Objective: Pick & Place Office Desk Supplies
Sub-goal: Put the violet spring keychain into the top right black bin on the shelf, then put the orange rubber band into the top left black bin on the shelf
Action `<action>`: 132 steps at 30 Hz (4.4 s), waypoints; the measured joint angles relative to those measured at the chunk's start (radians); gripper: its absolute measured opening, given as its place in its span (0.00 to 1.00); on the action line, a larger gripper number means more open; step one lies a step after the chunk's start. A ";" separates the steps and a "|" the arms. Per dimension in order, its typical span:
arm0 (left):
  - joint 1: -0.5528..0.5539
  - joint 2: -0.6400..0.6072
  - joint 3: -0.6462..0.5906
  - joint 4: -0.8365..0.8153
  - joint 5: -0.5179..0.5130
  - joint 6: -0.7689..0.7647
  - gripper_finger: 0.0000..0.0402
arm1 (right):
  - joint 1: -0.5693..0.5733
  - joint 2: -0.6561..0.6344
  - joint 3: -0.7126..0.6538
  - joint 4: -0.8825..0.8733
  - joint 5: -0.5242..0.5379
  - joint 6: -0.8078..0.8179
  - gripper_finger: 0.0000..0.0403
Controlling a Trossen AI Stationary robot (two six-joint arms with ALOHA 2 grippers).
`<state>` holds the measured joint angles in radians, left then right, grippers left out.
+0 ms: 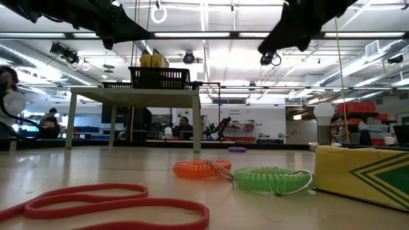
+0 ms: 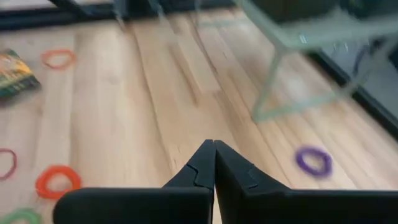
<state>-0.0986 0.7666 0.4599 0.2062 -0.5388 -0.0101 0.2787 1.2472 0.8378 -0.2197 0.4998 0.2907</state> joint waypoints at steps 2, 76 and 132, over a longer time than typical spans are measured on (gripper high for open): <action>0.000 0.000 0.000 0.000 0.000 0.000 0.05 | 0.006 0.005 0.029 -0.089 0.007 0.055 0.01; 0.000 0.000 0.000 0.000 0.000 0.002 0.05 | -0.622 0.363 0.373 -0.107 -0.094 0.104 0.05; 0.000 0.000 0.000 -0.001 0.000 0.002 0.05 | -0.522 0.671 0.955 -0.090 -0.280 -0.484 0.04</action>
<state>-0.0986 0.7670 0.4599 0.2054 -0.5385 -0.0082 -0.2434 1.9179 1.7924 -0.3098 0.2194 -0.1936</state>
